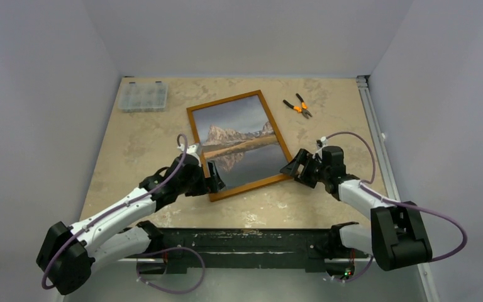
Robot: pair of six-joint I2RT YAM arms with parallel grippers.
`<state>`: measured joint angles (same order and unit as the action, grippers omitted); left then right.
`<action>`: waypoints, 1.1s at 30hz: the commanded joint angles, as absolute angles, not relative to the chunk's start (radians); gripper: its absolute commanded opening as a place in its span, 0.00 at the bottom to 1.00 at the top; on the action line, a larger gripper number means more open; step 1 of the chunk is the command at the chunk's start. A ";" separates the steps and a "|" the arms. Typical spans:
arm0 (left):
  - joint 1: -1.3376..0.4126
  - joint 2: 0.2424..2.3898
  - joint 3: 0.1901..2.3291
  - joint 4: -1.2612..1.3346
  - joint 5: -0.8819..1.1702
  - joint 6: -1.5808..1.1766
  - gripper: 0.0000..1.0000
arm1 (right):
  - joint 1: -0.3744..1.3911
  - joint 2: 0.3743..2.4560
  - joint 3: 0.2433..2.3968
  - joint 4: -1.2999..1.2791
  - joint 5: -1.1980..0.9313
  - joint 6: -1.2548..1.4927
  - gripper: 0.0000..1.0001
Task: Put the photo into the frame
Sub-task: Adjust the photo frame at the center of the board.
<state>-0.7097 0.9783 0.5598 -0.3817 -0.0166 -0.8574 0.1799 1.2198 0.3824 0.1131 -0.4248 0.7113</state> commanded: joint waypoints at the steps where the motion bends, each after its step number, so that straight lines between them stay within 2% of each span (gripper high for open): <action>1: -0.633 0.926 0.529 -0.343 0.064 -0.873 0.88 | 0.166 1.179 0.380 -0.025 -0.306 0.669 0.81; 7: -0.521 0.888 0.490 -0.344 0.130 -0.868 0.88 | 0.150 1.133 0.407 -0.076 -0.247 0.649 0.86; 15: -0.373 0.896 0.426 -0.294 0.255 -0.883 0.89 | 0.094 1.156 0.428 -0.065 -0.303 0.643 0.89; 21: -0.303 0.960 0.407 -0.244 0.329 -0.889 0.89 | 0.058 1.246 0.470 -0.068 -0.342 0.632 0.87; 33: -0.294 1.170 0.474 -0.196 0.359 -0.868 0.88 | 0.056 1.467 0.582 -0.008 -0.432 0.592 0.82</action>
